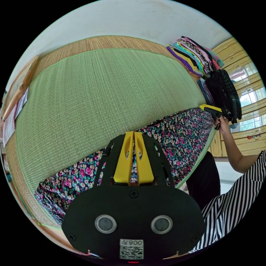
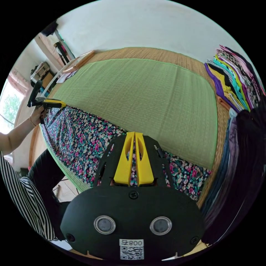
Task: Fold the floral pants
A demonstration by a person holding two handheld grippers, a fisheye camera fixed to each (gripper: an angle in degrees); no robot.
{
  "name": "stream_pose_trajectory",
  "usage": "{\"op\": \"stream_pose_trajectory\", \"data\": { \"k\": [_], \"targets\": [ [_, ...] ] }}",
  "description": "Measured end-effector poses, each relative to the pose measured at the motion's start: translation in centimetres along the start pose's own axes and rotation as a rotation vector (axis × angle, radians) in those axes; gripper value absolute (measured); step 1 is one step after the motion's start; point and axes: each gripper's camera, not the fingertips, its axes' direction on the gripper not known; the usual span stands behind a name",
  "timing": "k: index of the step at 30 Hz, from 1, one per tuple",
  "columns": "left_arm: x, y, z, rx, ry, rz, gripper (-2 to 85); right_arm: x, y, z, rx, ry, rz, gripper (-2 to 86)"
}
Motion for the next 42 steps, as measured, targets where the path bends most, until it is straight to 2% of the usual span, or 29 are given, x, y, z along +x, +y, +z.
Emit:
{"op": "stream_pose_trajectory", "data": {
  "k": [5,12,16,19,24,31,33,37,42],
  "targets": [
    [-0.6,1.0,0.1,0.013,0.005,-0.013,0.1,1.6,1.3,2.1,-0.051,0.038,0.053,0.0],
    [-1.7,2.9,-0.7,0.07,0.05,-0.038,0.0,2.8,1.6,2.4,-0.007,-0.003,0.149,0.1],
    [-2.1,4.5,-1.1,0.122,0.101,-0.041,0.0,1.2,0.9,2.1,0.033,-0.026,0.127,0.3],
    [-1.7,5.9,-1.3,0.145,0.114,-0.023,0.1,-2.4,-1.3,2.3,0.085,-0.191,0.043,0.8],
    [-1.2,8.1,-1.2,0.149,0.11,0.006,0.1,-12.8,-7.6,6.0,0.026,-0.48,-0.224,2.7],
    [-2.1,10.3,-0.9,0.154,0.132,0.016,0.2,-23.1,-14.0,11.3,-0.087,-0.492,-0.45,5.4],
    [-2.3,10.7,-0.9,0.158,0.136,0.022,0.1,-25.8,-15.5,13.8,-0.179,-0.508,-0.503,5.8],
    [-2.6,11.6,-0.6,0.157,0.137,0.044,0.1,-27.5,-17.1,16.6,-0.239,-0.558,-0.49,5.9],
    [-3.2,12.6,-0.4,0.166,0.16,0.042,0.1,-27.1,-19.9,20.6,-0.309,-0.747,-0.334,6.2]
  ]
}}
